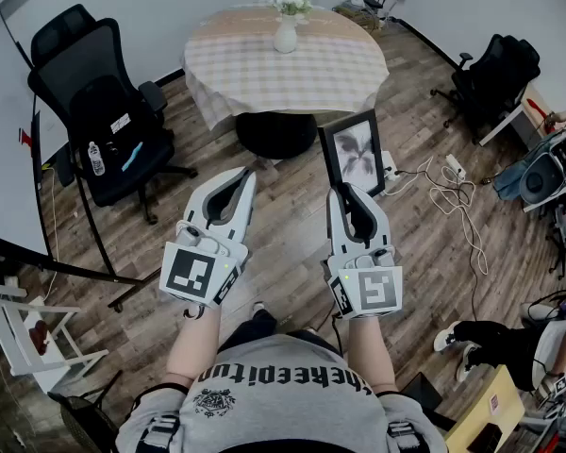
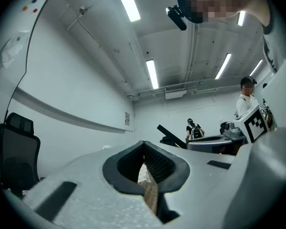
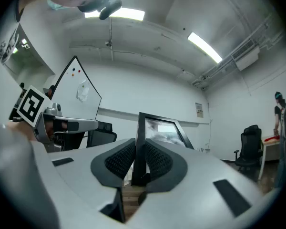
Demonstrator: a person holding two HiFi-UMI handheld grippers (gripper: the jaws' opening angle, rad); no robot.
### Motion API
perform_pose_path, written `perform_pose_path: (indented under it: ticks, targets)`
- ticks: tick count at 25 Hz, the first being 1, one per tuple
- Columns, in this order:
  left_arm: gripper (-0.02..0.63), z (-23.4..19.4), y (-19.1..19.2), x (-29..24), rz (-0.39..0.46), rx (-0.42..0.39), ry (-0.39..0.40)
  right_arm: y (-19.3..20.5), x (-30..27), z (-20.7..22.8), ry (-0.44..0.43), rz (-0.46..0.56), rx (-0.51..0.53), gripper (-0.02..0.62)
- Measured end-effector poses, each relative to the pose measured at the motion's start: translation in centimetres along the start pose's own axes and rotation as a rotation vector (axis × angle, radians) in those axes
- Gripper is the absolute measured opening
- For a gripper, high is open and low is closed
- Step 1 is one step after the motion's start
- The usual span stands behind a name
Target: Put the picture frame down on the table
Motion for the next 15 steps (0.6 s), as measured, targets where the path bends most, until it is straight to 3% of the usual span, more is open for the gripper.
perform_pose_path:
  ticks: [15]
  targets:
    - [0.015,-0.09,-0.24,-0.16,0.014,-0.001,0.017,0.00,-0.12,-0.16,0.012,0.003,-0.003,0.071]
Point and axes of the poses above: the fingertips, and each gripper's own axes: x backward along the fingers, z to its right, y out of its underside, the point moved 7 cm from there along x, backward along the fingers, and after that the axes turned 7 degrees about -x, right-handed, at the moved point
